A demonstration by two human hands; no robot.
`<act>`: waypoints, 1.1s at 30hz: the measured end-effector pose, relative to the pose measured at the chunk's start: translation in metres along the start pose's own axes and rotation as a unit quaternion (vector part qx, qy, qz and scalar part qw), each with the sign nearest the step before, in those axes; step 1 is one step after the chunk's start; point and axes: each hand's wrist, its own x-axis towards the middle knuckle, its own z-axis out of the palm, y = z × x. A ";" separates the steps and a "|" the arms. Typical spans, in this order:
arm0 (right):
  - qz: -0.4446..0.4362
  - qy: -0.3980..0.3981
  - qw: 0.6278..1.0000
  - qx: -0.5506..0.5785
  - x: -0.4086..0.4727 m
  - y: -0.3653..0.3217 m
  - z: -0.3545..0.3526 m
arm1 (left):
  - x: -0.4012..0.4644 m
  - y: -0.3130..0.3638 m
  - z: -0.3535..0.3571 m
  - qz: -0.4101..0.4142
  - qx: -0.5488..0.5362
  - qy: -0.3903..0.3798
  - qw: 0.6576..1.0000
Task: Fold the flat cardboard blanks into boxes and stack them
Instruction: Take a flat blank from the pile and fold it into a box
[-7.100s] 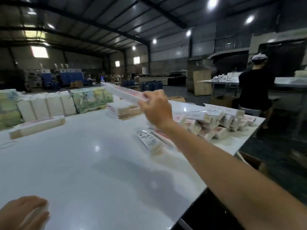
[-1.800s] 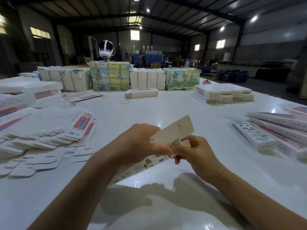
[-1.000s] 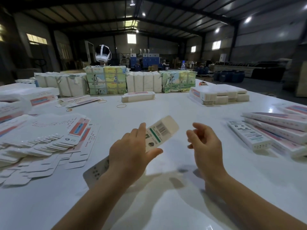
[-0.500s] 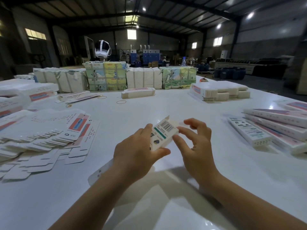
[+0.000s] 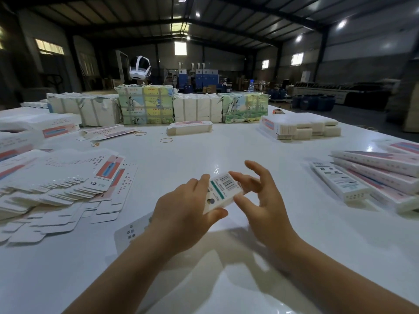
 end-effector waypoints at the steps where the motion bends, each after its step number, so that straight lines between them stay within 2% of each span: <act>1: 0.020 -0.004 1.000 0.017 -0.001 0.001 0.002 | -0.001 0.004 0.003 0.006 0.032 0.012 0.999; 4: 0.055 -0.003 0.997 0.061 -0.004 0.003 0.009 | -0.001 0.012 0.009 0.030 0.114 0.050 0.992; 7: 0.072 0.000 0.994 0.076 -0.002 0.003 0.009 | 0.001 0.015 0.010 0.026 0.144 0.048 0.988; 10: 0.032 0.006 0.999 0.009 0.001 0.002 0.004 | 0.002 0.015 0.005 0.021 0.147 0.052 0.988; 12: 0.011 0.058 0.996 -0.069 0.007 0.003 -0.002 | 0.002 0.013 -0.002 0.013 0.137 0.054 0.989; 13: 0.033 0.076 0.992 -0.092 0.011 0.005 -0.005 | 0.001 0.012 -0.005 0.016 0.133 0.054 0.989; 14: 0.088 0.079 0.991 -0.063 0.015 0.008 -0.008 | 0.001 0.012 -0.005 0.026 0.133 0.063 0.989; 15: 0.167 0.071 0.983 0.035 0.018 0.008 -0.009 | 0.001 0.012 -0.004 0.040 0.132 0.080 0.987; 17: 0.285 0.020 0.920 0.270 0.021 0.008 -0.008 | 0.000 0.015 -0.002 0.066 0.132 0.096 0.984; 18: 0.301 -0.004 0.901 0.314 0.022 0.007 -0.008 | -0.001 0.017 -0.002 0.070 0.135 0.095 0.984; 19: 0.294 -0.019 0.905 0.307 0.021 0.008 -0.008 | -0.002 0.018 -0.002 0.068 0.140 0.089 0.984; 21: 0.240 -0.003 0.943 0.229 0.018 0.010 -0.006 | -0.004 0.020 -0.002 0.055 0.149 0.072 0.985; 23: 0.141 0.015 0.988 0.066 0.012 0.010 -0.003 | -0.005 0.021 -0.002 0.049 0.162 0.065 0.984; 25: 0.035 0.018 0.990 -0.134 0.006 0.011 0.001 | -0.003 0.022 0.000 0.054 0.178 0.073 0.980; 27: -0.029 0.008 0.968 -0.247 0.002 0.011 0.007 | -0.001 0.023 0.001 0.056 0.184 0.085 0.978; 31: -0.065 -0.020 0.942 -0.329 -0.001 0.009 0.012 | -0.002 0.022 0.004 0.055 0.197 0.097 0.974; 33: -0.001 -0.008 0.971 -0.238 -0.001 0.005 0.012 | -0.002 0.020 0.005 0.056 0.194 0.099 0.974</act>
